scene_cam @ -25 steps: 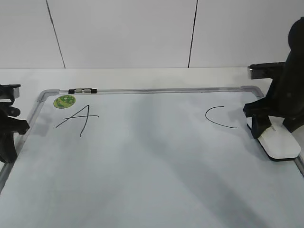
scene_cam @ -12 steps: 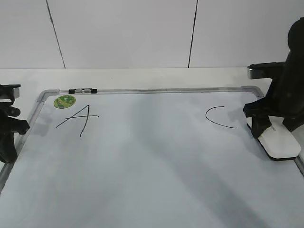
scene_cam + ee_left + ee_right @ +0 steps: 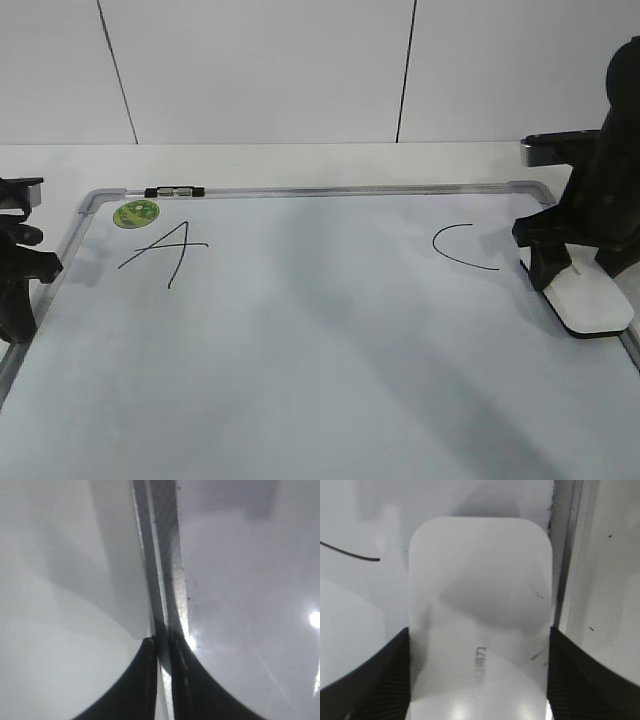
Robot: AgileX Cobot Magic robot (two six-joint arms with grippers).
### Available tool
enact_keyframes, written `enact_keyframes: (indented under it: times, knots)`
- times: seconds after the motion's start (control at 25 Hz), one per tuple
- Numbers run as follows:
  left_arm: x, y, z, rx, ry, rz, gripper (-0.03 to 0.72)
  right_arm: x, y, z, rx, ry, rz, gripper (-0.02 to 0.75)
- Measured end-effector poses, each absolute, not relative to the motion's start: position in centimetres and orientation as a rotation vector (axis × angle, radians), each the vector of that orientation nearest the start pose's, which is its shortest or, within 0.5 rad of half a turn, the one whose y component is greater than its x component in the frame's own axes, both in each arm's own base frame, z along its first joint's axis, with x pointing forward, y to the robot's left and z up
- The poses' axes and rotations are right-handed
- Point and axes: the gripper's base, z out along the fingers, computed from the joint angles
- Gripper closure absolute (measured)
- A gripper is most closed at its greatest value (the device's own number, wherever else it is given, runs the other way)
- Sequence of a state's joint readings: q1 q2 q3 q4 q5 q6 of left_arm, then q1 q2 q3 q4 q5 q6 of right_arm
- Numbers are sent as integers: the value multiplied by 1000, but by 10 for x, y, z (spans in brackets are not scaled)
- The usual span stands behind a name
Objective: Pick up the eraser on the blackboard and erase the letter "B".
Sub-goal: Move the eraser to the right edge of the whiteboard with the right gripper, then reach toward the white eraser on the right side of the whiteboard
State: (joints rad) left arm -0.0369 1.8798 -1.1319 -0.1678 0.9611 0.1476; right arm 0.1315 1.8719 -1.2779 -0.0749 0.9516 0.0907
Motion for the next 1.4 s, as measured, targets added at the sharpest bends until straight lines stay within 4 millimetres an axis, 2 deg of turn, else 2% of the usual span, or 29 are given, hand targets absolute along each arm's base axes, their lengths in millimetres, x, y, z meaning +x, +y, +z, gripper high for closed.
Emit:
enact_keyframes:
  times: [0.24,0.48,0.76,0.88,1.08,1.32,1.4]
  knots:
    - [329,-25,154,135,3174,-219,660,358,42,188,-122,3019,-76,178]
    - [329,-25,154,134,3174,-220,660,358,42,188,-127,3023,-80,113]
    - [329,-25,154,134,3174,-220,660,358,41,192,-127,3045,-89,104]
    - [329,-25,154,134,3176,-221,660,362,42,203,-122,3047,-92,106]
    - [329,-25,154,134,3176,-221,660,372,43,238,-103,3043,-91,120]
    - [329,-25,154,134,3176,-221,658,387,50,276,-69,2937,11,176]
    - [329,-25,154,140,3176,-221,647,389,51,281,-63,2921,36,180]
